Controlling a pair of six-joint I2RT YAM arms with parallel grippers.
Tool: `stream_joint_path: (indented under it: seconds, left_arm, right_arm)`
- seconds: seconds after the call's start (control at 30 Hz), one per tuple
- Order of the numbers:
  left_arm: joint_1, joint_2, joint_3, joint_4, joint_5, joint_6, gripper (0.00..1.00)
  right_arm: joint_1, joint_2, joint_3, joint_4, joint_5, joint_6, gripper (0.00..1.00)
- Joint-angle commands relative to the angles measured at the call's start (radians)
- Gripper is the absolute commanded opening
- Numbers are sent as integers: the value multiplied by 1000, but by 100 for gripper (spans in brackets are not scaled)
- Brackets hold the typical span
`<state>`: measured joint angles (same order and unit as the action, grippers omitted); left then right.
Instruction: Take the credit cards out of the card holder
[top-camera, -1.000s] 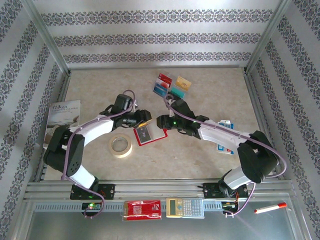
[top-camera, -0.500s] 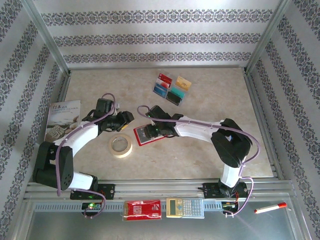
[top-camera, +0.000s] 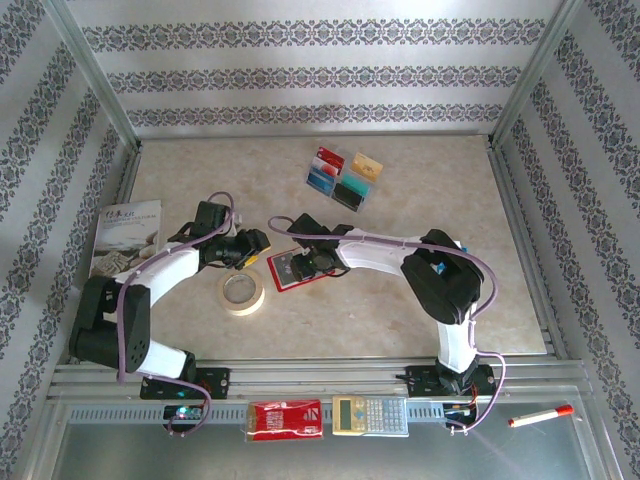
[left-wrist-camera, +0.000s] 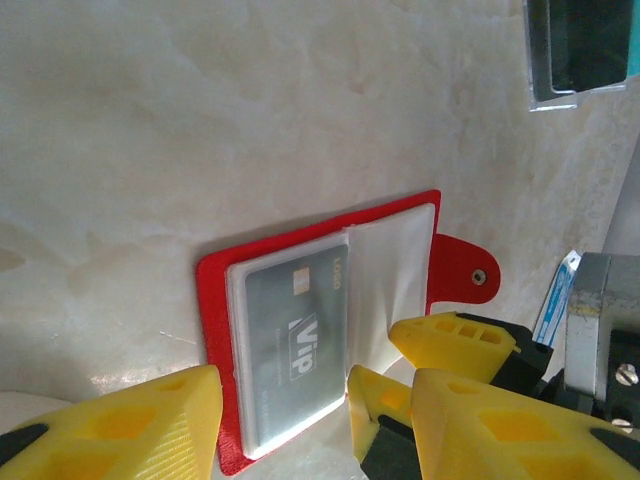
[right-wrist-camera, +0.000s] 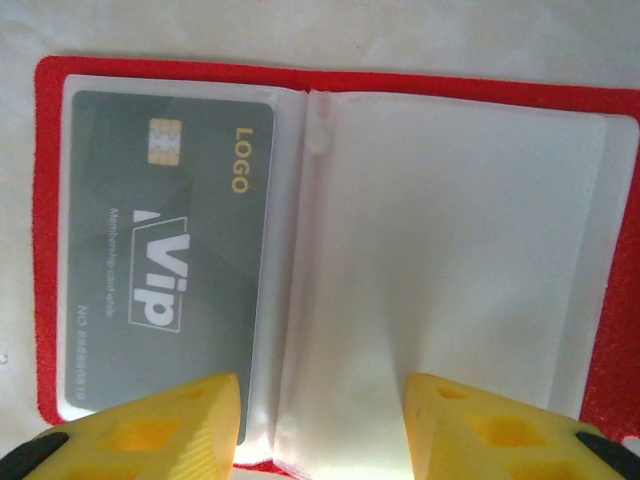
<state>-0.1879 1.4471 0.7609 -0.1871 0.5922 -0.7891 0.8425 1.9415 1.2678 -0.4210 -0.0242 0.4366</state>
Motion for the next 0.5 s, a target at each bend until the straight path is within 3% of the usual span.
stream_joint_path:
  seconds: [0.0, 0.47]
  left_arm:
    - [5, 10, -4, 9, 23, 10, 53]
    - [-5, 40, -11, 35, 42, 3, 53]
  right_arm:
    - [7, 31, 34, -53, 29, -26, 49]
    - [10, 94, 47, -102, 51, -38, 52]
